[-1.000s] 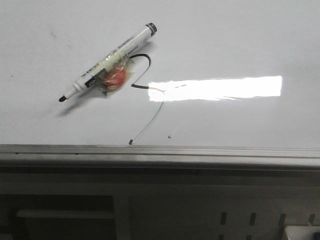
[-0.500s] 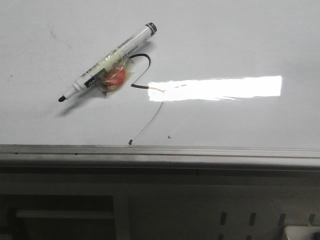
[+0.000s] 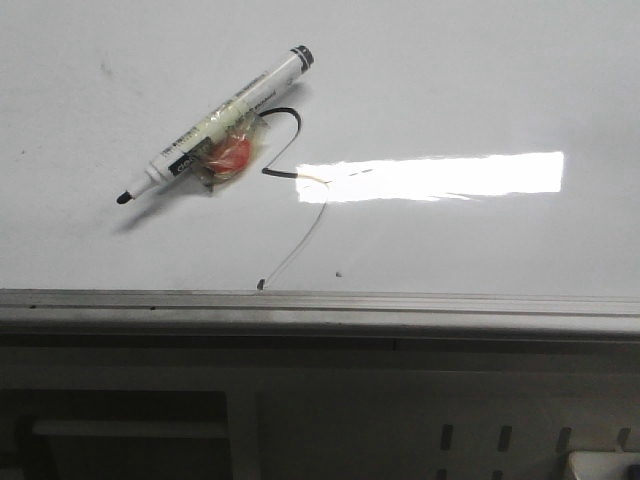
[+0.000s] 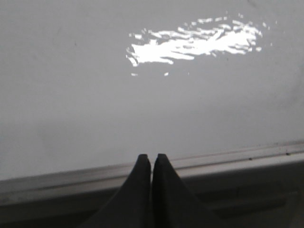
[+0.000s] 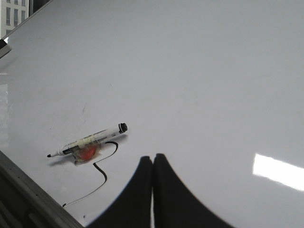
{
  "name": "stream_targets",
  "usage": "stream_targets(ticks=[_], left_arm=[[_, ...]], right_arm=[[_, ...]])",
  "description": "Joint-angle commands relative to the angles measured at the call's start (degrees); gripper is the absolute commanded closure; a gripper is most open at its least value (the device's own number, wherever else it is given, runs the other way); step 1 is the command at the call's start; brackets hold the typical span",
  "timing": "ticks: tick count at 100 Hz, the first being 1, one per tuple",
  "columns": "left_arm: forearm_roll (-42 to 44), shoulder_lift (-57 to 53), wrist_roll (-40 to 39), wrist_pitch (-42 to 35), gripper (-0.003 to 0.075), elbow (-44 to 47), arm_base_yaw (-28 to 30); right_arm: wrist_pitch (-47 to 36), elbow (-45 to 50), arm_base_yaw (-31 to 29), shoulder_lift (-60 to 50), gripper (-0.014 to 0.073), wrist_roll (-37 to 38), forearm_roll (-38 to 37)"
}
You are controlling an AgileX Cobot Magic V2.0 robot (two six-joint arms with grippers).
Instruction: Write number 3 on whiteboard
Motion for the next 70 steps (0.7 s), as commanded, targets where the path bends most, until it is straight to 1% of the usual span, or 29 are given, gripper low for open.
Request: stream_targets(ticks=[1, 21, 24, 32, 39, 70], left_arm=[[-0.1, 0.1, -0.8, -0.9, 0.0741, 1.9, 0.8], [-1.0, -3.5, -0.8, 0.0, 0.0741, 1.9, 3.3], [-2.4, -4.3, -0.8, 0.0, 0.0741, 1.9, 3.8], [-10.0, -4.3, -0.8, -0.1, 0.0741, 1.9, 4.5], [-14.3, -4.3, -0.8, -0.1, 0.0741, 1.9, 4.7], [-14.1, -4.3, -0.8, -0.1, 0.0741, 1.9, 4.7]], right_arm=[[-4.1, -1.5, -0.5, 0.6, 0.0658, -0.1, -0.1], [-4.1, -1.5, -0.5, 0.6, 0.0658, -0.1, -0.1], [-4.1, -1.5, -0.5, 0.6, 0.0658, -0.1, -0.1], [-3.9, -1.5, -0.5, 0.6, 0.0658, -0.1, -0.1], [-3.9, -1.5, -0.5, 0.6, 0.0658, -0.1, -0.1], [-4.0, -1.5, -0.5, 0.6, 0.0658, -0.1, -0.1]])
